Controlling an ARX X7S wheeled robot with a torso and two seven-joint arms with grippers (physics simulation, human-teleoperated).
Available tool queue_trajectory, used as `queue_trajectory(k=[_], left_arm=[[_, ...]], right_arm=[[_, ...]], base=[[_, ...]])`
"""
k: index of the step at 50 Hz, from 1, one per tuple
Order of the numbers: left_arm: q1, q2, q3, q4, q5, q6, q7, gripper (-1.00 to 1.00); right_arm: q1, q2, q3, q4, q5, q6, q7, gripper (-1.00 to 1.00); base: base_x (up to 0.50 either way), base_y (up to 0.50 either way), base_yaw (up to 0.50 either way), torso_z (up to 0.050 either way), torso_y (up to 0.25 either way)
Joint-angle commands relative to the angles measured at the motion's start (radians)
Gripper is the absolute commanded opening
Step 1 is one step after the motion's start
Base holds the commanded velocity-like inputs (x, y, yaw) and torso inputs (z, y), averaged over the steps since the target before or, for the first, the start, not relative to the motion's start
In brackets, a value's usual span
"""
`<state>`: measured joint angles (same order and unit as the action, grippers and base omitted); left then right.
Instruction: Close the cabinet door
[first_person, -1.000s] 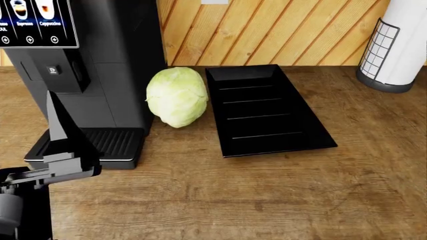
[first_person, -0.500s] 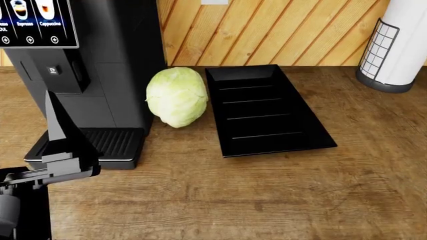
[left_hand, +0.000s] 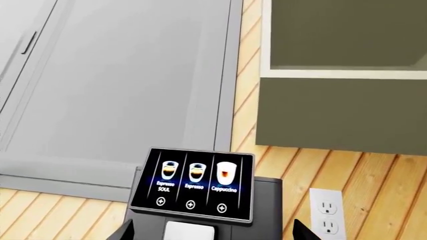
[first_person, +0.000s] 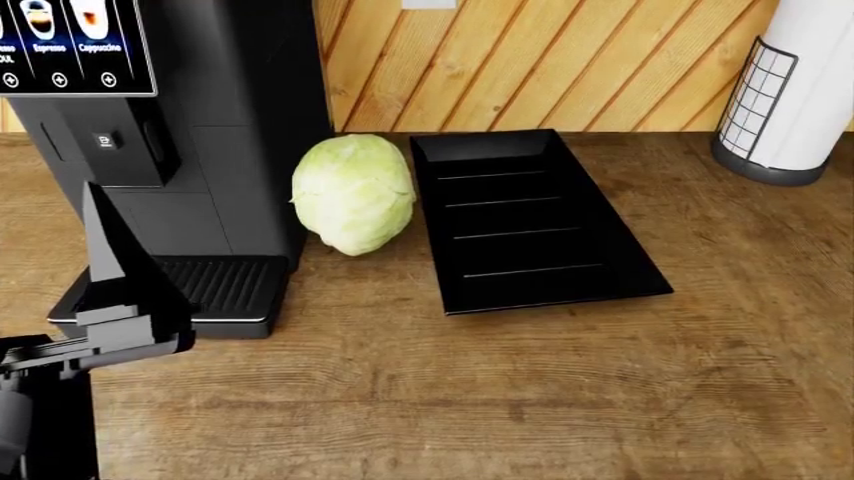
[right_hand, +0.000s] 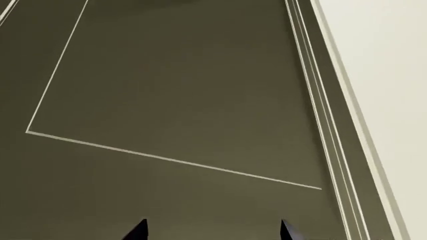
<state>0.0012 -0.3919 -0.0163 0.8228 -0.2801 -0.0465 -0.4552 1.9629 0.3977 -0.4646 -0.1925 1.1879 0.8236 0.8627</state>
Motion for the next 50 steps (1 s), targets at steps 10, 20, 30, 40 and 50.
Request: queue_trajectory(k=[10, 20, 30, 40, 50], left_arm=[[0.0, -0.006, -0.007, -0.006, -0.01, 0.007, -0.006, 1.0], [-0.002, -0.011, -0.012, -0.001, -0.02, 0.003, -0.012, 1.0], [-0.003, -0.014, -0.018, -0.008, -0.029, 0.009, -0.013, 1.0], [0.001, -0.019, -0.031, -0.011, -0.042, 0.017, -0.015, 1.0], [0.006, -0.022, -0.038, -0.009, -0.046, 0.02, -0.02, 1.0]], right_arm=[[-0.014, -0.05, -0.057, 0.154, -0.069, -0.067, -0.111, 1.0], [-0.011, -0.068, -0.098, 0.267, -0.138, -0.099, -0.16, 1.0], [0.005, -0.089, -0.136, 0.387, -0.206, -0.133, -0.205, 1.0], [0.029, -0.114, -0.166, 0.514, -0.263, -0.166, -0.245, 1.0], [0.029, -0.135, -0.19, 0.618, -0.301, -0.195, -0.279, 1.0]], base=[[0.0, 0.0, 0.0, 0.001, 0.0], [0.0, 0.0, 0.0, 0.001, 0.0], [0.0, 0.0, 0.0, 0.001, 0.0], [0.0, 0.0, 0.0, 0.001, 0.0], [0.0, 0.0, 0.0, 0.0, 0.0]])
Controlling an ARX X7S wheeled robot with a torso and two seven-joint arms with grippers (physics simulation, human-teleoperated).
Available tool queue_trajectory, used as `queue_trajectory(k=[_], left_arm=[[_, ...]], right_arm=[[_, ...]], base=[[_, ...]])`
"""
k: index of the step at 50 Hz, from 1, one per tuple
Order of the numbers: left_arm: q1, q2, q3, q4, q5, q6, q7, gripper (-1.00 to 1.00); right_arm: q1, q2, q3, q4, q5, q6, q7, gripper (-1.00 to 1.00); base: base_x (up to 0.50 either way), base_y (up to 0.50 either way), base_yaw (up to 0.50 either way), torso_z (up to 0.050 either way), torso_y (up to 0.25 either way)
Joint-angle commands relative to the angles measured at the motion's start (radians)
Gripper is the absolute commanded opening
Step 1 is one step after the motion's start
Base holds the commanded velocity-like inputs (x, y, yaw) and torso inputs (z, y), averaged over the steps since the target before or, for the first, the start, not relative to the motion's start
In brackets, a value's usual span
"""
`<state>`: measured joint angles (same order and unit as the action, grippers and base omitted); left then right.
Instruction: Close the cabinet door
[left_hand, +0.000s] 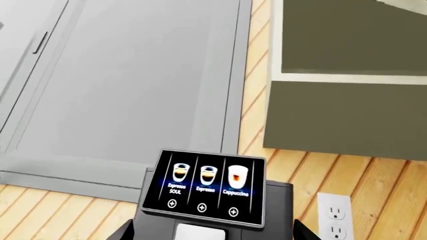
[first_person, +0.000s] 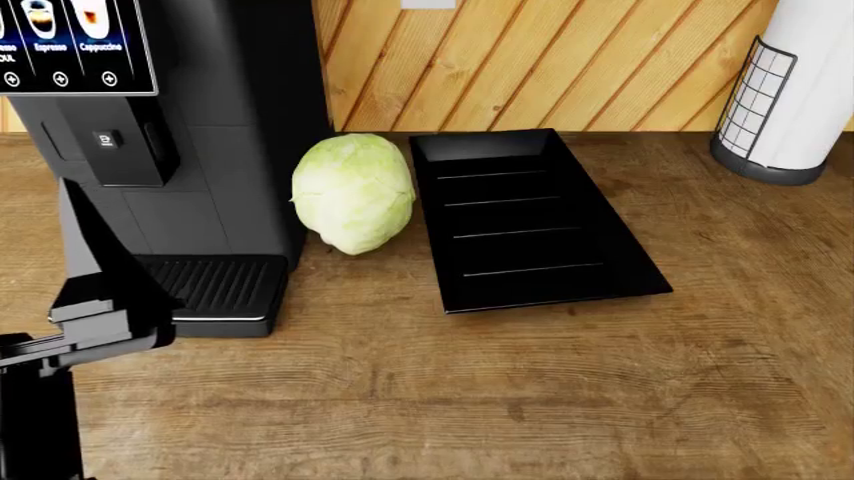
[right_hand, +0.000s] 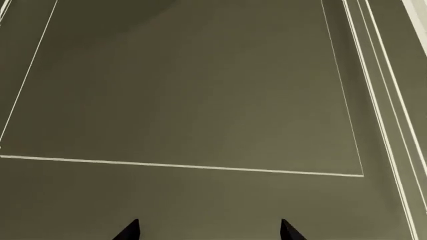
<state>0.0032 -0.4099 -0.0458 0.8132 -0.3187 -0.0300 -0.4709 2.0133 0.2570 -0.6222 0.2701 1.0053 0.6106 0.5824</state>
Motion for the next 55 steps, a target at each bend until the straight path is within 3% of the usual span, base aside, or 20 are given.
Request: queue_trajectory(k=[1, 14, 55], left_arm=[[0.004, -0.004, -0.008, 0.001, -0.007, 0.004, -0.005, 1.0], [0.008, -0.004, -0.01, -0.013, -0.007, 0.018, -0.005, 1.0], [0.008, -0.011, -0.005, -0.038, -0.011, 0.032, -0.009, 1.0]], right_arm=[[-0.023, 0.005, -0.034, 0.16, -0.12, 0.016, 0.001, 1.0], [-0.041, -0.022, -0.059, 0.226, -0.146, -0.008, -0.023, 1.0], [0.011, -0.174, -0.151, 0.782, -0.285, -0.161, -0.193, 1.0]], base=[[0.0, 0.0, 0.0, 0.0, 0.0], [0.0, 0.0, 0.0, 0.0, 0.0], [0.0, 0.0, 0.0, 0.0, 0.0]])
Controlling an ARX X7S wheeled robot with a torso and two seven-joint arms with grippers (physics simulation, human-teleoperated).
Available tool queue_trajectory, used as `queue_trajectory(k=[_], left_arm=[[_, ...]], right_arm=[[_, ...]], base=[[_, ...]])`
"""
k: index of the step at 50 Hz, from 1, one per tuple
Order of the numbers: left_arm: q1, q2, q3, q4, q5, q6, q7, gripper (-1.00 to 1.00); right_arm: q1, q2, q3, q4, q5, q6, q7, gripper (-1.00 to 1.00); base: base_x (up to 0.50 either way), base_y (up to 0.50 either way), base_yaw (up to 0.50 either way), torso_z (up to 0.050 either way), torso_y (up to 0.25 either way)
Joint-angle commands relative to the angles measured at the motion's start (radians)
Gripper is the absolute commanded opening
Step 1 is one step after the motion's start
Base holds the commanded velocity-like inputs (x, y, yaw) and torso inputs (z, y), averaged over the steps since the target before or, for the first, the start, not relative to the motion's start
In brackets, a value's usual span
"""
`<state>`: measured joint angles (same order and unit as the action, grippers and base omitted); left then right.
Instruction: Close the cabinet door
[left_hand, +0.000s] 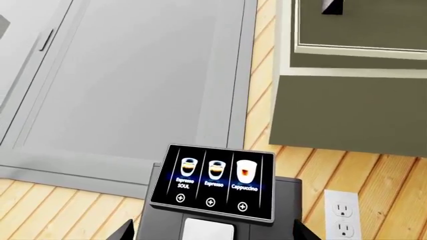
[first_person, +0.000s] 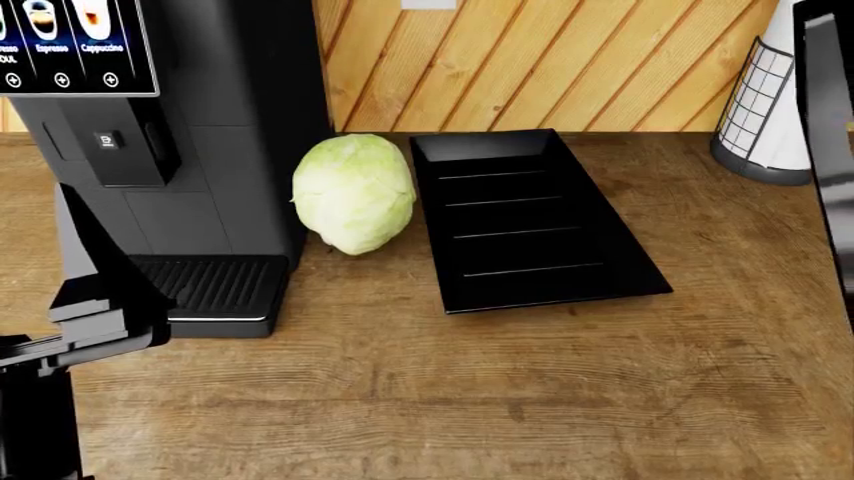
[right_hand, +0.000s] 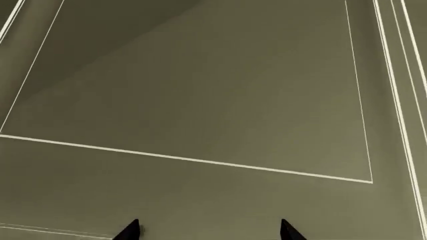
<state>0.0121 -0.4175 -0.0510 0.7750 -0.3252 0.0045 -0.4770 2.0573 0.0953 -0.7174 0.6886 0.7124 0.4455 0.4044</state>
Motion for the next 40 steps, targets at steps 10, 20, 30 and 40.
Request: queue_trajectory(k=[10, 20, 30, 40], left_arm=[[-0.004, -0.009, -0.004, -0.002, -0.014, -0.004, -0.005, 1.0], [0.0, -0.011, -0.001, -0.004, -0.011, 0.0, -0.005, 1.0], [0.001, -0.011, 0.002, -0.012, -0.009, 0.006, -0.005, 1.0], [0.002, -0.013, 0.003, -0.012, -0.008, 0.007, -0.007, 1.0]], right_arm=[[0.021, -0.088, -0.076, 0.609, -0.026, -0.062, -0.09, 1.0], [0.022, -0.089, -0.047, 0.618, -0.064, 0.003, -0.072, 1.0], [0.017, -0.091, 0.009, 0.619, -0.124, 0.041, -0.071, 1.0], [0.007, -0.093, 0.096, 0.619, -0.209, 0.092, -0.069, 1.0]], base=[[0.0, 0.0, 0.0, 0.0, 0.0], [0.01, 0.0, 0.0, 0.0, 0.0], [0.01, 0.0, 0.0, 0.0, 0.0], [0.0, 0.0, 0.0, 0.0, 0.0]])
